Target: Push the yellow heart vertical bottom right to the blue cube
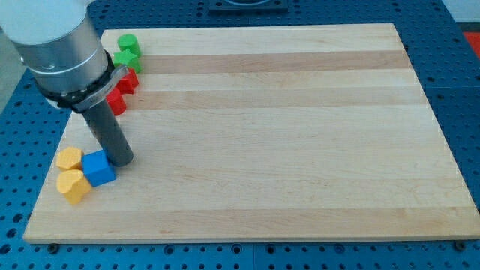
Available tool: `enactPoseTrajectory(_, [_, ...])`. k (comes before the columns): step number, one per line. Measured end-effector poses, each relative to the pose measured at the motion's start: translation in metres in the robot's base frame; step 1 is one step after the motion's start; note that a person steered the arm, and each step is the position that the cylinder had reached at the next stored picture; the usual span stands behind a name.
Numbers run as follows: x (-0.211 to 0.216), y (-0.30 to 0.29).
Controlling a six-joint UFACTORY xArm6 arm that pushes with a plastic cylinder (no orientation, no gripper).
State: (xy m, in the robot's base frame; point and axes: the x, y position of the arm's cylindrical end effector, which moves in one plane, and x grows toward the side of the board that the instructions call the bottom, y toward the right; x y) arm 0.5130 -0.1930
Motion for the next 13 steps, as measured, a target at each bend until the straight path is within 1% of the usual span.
enactPoseTrajectory(1, [0.016,0.005])
enactPoseTrajectory(2, [0.044,0.032])
enactPoseTrajectory(3, [0.091,0.005])
enactPoseTrajectory(4, [0.104,-0.07])
enactPoseTrajectory(5, [0.102,-0.111])
enactPoseTrajectory(7, [0.057,-0.11])
enactPoseTrajectory(8, [0.059,-0.097])
enactPoseTrajectory(9, [0.062,-0.064])
enactPoseTrajectory(11, [0.062,-0.024])
enactPoseTrajectory(12, [0.072,-0.057])
enactPoseTrajectory(13, [0.069,-0.099])
